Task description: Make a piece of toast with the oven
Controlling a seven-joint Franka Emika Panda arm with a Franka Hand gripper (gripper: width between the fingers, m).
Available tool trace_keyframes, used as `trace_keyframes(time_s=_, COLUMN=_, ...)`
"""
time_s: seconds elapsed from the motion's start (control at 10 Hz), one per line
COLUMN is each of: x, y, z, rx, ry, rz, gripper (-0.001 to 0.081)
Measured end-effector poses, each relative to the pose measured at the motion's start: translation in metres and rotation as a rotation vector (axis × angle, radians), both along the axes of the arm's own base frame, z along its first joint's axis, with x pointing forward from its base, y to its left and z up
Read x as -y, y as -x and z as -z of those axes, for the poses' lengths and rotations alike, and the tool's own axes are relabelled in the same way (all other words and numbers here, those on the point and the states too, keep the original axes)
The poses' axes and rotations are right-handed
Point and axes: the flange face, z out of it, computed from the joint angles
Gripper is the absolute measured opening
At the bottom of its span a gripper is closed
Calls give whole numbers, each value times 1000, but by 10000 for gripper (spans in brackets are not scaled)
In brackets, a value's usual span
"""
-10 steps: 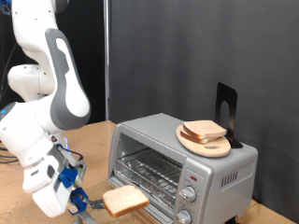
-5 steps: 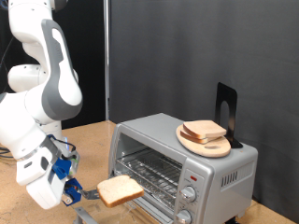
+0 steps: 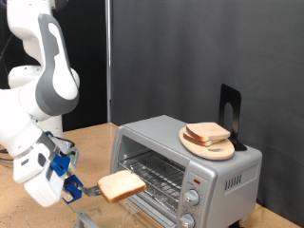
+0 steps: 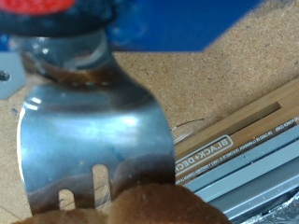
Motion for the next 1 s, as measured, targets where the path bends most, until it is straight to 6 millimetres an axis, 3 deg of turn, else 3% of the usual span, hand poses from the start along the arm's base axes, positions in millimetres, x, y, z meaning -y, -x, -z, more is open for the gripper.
trace_keyframes(time_s=0.4, x=-17, y=3, z=-8, rx=6, ry=14, rz=-32, gripper=442)
trace_keyframes(time_s=1.0, x=-77, y=18, z=1, rx=-24, ry=141, rz=-74, gripper=442)
